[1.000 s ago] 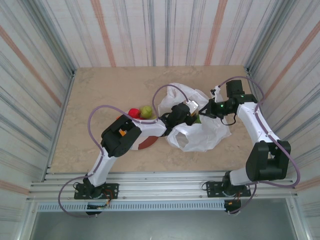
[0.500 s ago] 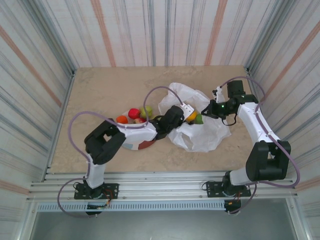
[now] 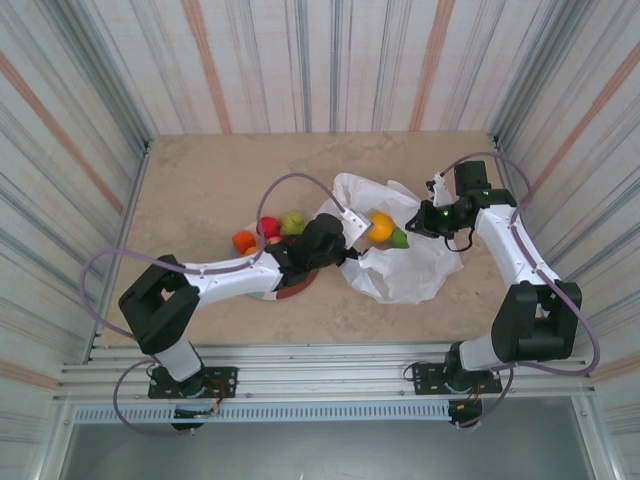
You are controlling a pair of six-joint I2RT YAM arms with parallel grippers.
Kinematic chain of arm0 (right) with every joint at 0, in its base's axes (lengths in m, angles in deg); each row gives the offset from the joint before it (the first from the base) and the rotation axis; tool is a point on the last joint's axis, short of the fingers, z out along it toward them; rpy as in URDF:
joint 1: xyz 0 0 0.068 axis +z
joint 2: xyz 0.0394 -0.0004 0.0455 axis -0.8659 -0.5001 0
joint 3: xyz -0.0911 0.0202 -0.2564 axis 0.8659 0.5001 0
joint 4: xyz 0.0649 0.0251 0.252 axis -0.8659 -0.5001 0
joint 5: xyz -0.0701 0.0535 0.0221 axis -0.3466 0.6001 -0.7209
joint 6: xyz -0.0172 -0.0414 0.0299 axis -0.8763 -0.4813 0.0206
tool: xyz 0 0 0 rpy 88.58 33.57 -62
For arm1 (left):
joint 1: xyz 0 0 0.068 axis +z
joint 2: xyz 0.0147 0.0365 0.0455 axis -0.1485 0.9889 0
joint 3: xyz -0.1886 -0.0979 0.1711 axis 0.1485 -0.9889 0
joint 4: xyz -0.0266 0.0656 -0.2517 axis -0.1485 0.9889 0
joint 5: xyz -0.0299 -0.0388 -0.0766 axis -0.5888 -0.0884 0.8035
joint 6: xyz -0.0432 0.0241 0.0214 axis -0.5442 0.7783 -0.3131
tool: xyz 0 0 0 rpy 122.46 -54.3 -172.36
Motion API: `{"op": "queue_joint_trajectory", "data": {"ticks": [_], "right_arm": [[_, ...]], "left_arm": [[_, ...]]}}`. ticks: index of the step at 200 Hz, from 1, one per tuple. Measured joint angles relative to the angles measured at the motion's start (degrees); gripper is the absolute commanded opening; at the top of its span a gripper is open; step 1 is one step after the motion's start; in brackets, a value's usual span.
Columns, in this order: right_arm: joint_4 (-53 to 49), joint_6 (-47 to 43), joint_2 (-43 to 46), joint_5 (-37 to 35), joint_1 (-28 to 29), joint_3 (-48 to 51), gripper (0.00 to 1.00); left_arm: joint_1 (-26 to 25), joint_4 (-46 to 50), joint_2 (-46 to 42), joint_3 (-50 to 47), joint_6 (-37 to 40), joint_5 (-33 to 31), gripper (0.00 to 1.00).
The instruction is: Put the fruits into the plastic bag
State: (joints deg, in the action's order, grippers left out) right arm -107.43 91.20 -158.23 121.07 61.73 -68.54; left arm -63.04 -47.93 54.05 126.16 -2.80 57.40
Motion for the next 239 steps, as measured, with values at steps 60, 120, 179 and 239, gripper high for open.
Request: {"op": "queue_joint_trajectory", "data": {"ticks": [60,120,179,239], "right_arm": [[0.09,-0.15,0.0,0.0,0.0,0.83,0.0],[0.66,-0.15,-0.02,0.0,0.02,1.64,0.0],[0.98,-0.13,-0.02,0.0,0.02,1.81,0.0],[1.09,-0.15,-0.02,0.0,0.07,1.81,0.0]], "left_arm": [[0.17,5.38,-9.49,-3.61,-1.42,3.02,0.85],[1.7,10.69,-19.74,-11.82,-6.4,7.3,0.85],[5.95,12.24,-24.3,-17.46,-20.79,6.82,0.82],[6.01,9.75,-12.81,-17.11,-32.41,8.79,0.62]]}}
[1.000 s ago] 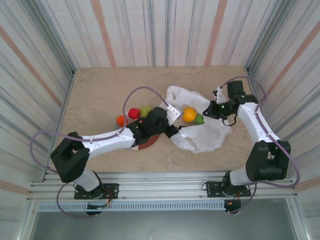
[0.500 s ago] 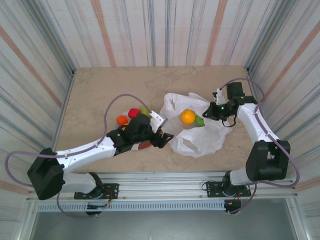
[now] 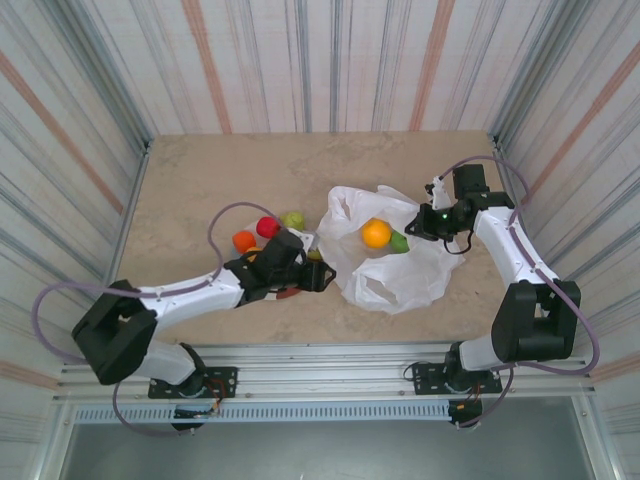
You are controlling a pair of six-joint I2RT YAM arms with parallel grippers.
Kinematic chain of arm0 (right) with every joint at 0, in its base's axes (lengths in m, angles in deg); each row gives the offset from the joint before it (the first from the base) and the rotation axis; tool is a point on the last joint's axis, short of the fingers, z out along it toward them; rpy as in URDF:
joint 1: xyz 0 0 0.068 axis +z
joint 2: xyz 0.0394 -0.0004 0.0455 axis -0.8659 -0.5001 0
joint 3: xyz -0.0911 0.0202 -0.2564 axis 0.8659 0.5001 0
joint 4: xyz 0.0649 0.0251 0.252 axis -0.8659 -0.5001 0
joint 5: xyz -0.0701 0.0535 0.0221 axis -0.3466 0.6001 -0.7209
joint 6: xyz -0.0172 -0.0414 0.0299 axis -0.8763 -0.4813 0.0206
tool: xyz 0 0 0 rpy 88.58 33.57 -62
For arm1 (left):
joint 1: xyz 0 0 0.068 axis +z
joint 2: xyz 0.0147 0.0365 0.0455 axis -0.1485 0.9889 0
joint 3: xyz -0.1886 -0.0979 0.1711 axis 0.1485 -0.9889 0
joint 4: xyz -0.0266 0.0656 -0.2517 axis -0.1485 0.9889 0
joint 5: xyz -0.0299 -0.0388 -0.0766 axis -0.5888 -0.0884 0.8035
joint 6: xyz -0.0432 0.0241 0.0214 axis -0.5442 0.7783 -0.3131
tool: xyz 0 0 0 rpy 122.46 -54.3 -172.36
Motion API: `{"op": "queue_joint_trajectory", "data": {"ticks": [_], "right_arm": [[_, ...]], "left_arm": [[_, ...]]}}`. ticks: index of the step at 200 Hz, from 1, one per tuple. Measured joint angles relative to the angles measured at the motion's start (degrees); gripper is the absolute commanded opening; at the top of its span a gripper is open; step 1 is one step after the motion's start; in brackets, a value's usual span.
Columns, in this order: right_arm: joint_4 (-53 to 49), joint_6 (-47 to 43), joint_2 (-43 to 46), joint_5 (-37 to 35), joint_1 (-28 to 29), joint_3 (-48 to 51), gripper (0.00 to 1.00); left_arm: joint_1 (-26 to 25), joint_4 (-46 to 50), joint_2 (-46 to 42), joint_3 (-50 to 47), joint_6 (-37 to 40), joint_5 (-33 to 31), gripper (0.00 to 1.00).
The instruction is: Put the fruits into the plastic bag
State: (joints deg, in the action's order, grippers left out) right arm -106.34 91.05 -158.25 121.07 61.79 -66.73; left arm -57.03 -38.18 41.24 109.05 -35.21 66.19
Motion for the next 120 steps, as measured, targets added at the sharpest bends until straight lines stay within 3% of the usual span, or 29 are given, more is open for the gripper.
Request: {"op": "queue_joint_trajectory", "data": {"ticks": [41,57,88,120], "right_arm": [[0.0,0.0,0.0,-0.02,0.07,0.0,0.0],[-0.02,0.02,0.02,-0.44,0.07,0.0,0.0],[0.0,0.07,2.1,-3.85,-0.33,0.02,0.0],[0.02,0.17,7.63,-9.14,-1.29,-0.04,0.0]], "left_arm": [[-0.11,-6.84,8.7,3.1,-2.84,2.95,0.22],[-0.24,-8.72,9.73,4.2,-2.8,4.83,0.11],[-0.66,-11.54,7.74,5.14,-2.99,8.68,0.01],[-0.74,-12.94,5.75,8.57,-2.38,12.66,0.0]]}}
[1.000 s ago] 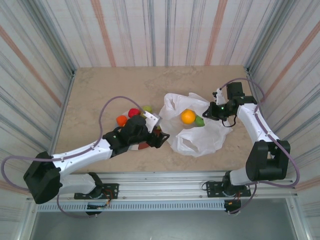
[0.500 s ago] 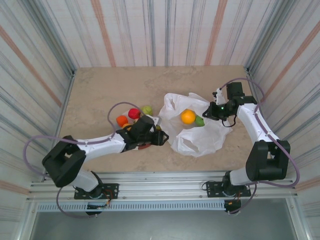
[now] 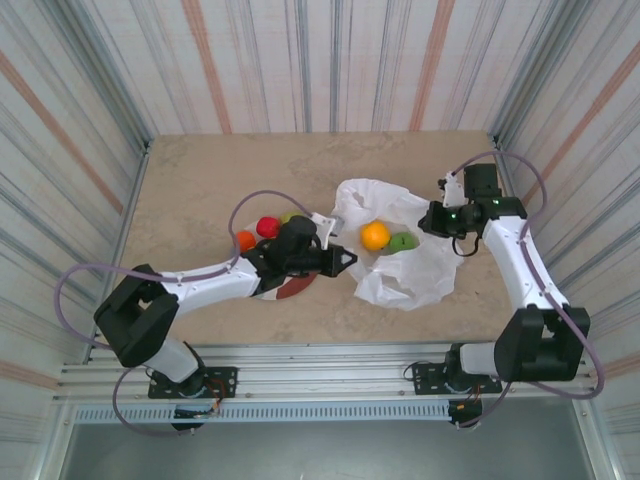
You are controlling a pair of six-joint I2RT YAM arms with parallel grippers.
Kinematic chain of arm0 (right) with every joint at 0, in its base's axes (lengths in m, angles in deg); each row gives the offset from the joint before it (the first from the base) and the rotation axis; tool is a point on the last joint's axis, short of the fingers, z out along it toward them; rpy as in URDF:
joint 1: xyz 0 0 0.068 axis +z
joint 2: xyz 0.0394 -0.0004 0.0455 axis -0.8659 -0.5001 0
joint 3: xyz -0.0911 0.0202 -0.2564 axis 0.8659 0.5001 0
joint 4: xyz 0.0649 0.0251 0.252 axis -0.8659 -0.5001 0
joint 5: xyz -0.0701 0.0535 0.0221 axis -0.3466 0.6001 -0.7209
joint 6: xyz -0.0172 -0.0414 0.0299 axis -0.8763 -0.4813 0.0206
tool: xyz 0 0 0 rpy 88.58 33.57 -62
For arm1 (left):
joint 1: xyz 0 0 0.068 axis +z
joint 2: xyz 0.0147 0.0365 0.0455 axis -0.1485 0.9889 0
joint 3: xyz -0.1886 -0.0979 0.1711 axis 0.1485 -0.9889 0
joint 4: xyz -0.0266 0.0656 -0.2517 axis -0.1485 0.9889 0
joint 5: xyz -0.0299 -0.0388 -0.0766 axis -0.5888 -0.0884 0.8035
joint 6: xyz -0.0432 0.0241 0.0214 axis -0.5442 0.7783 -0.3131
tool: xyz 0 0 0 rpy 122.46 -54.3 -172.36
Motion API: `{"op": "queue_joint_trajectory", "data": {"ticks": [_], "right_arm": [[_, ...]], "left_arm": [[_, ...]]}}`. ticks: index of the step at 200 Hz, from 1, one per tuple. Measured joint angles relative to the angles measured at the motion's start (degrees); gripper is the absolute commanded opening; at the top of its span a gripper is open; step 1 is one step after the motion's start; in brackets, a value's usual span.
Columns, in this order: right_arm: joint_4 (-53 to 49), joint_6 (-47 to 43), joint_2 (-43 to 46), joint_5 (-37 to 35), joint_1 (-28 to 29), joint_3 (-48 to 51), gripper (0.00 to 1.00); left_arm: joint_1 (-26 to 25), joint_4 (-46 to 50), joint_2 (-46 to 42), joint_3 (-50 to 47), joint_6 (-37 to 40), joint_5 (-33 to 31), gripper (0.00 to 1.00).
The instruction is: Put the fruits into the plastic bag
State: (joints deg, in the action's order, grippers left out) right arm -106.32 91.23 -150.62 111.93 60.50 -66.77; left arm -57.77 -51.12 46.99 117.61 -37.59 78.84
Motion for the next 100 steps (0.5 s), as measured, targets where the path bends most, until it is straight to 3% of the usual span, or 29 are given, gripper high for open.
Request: {"op": "queue_joint_trajectory", "data": {"ticks": [46,100], "right_arm": [[-0.07,0.0,1.42,-5.86,-0.15,-0.76,0.0],[2.19,0.5,1.55,-7.17,-0.11,-0.31,0.0]], "left_arm": [[0.11,-3.39,-0.17,1.57,-0.11,2.43,0.0],[0.92,-3.32,0.68,1.57,0.59,1.22,0.01]]}}
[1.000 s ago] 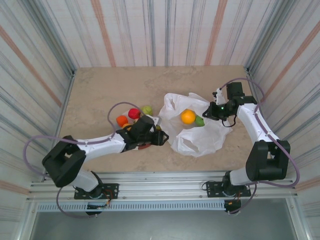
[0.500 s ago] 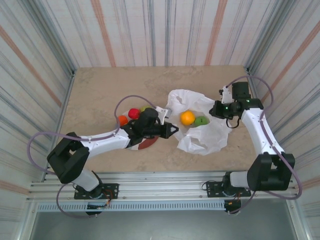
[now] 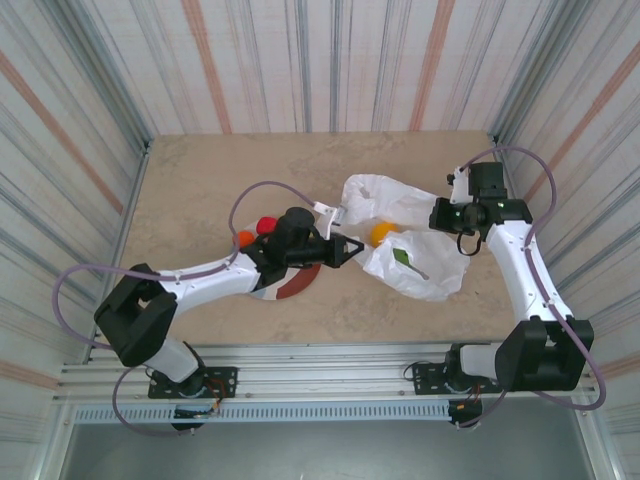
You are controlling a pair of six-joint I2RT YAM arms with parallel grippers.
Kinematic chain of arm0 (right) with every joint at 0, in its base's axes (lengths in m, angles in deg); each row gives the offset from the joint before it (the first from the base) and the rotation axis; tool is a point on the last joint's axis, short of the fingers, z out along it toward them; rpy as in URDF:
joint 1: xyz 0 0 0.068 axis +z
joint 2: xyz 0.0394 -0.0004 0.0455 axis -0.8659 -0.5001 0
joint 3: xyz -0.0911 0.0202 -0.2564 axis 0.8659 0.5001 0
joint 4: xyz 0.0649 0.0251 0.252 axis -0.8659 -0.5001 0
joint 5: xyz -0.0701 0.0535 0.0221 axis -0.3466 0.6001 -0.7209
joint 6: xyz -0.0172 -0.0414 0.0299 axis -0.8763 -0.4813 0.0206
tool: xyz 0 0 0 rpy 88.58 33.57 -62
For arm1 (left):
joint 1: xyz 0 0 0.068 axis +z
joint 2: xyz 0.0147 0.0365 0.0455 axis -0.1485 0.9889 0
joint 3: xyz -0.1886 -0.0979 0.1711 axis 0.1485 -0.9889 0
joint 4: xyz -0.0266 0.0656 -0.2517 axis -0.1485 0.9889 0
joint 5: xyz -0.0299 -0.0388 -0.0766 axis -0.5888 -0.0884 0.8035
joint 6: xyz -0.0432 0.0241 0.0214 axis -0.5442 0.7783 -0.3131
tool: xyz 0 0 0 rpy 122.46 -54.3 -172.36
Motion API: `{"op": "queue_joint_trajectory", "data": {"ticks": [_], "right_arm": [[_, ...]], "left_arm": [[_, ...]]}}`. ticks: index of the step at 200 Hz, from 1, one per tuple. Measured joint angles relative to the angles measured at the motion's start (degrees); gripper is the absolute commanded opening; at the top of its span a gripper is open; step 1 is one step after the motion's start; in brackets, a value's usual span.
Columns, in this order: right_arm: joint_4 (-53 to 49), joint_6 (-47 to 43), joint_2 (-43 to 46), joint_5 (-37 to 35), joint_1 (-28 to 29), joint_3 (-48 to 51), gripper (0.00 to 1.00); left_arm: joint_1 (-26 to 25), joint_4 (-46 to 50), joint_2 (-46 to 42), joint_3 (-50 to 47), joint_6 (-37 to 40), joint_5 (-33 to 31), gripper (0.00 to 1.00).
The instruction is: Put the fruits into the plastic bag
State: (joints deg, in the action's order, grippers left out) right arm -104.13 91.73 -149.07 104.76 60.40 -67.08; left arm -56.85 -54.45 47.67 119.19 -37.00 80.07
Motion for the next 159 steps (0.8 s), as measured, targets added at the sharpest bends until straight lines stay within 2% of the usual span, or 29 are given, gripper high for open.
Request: {"op": "queue_joint_trajectory", "data": {"ticks": [45,103,159], "right_arm": [[6.25,2.84,0.24,1.6,0.87,2.23,0.0],[10.1,4.07,-1.05,3.26,1.84,1.97,0.0],[10.73,4.09,-1.05,5.25,1.84,-3.63,0.0]], "left_arm": [[1.51,1.73,2.78,0.0,1.95,-3.13,0.05],[1.99,2.27,4.68,-0.42,3.67,-5.2,0.01],[2.47,2.12,5.35,2.14,5.88,-6.88,0.0]]}}
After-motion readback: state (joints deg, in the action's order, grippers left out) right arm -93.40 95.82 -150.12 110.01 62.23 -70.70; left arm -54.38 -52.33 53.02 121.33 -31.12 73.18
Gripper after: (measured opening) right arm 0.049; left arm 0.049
